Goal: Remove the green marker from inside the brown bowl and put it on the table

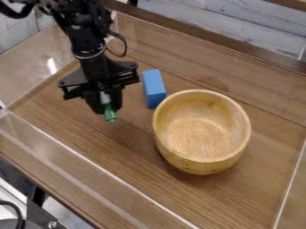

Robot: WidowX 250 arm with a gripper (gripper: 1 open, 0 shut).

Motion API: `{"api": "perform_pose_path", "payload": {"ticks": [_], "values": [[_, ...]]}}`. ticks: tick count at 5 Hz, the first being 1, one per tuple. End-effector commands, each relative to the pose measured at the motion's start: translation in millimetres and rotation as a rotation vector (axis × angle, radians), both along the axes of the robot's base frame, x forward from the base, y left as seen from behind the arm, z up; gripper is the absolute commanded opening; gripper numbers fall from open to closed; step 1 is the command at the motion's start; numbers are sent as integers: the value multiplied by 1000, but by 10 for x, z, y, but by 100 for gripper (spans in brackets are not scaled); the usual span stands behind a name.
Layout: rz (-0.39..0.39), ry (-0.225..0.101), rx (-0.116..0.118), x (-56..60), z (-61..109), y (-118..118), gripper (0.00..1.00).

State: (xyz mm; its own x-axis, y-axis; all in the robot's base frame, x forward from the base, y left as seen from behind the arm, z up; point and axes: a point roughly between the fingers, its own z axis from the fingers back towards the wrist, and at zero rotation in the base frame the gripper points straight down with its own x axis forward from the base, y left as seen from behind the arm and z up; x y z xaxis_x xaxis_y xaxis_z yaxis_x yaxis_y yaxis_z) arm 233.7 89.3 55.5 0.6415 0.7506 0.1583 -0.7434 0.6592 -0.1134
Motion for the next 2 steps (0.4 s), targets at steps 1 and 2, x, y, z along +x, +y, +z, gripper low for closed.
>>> {"api": "perform_pose_path", "payload": {"ticks": [1,2], "values": [[-5,-27,18,66,45,18,100],[-8,-25,22,77,44,15,100]]}}
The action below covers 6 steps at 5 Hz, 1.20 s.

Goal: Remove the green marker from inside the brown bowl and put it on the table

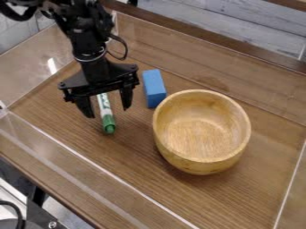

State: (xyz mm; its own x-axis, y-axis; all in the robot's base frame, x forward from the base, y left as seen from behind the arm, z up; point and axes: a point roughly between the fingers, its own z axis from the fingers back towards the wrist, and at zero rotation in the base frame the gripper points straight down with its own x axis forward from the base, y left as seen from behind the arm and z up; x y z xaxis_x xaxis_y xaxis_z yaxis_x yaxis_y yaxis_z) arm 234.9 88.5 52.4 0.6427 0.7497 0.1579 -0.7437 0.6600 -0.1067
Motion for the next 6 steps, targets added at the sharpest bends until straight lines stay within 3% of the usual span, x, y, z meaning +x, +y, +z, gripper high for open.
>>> {"api": "perform_pose_path", "payload": {"ticks": [1,6], "values": [[-10,-26,20,73,71,9,100],[-28,-13,24,139,92,-55,100]]}}
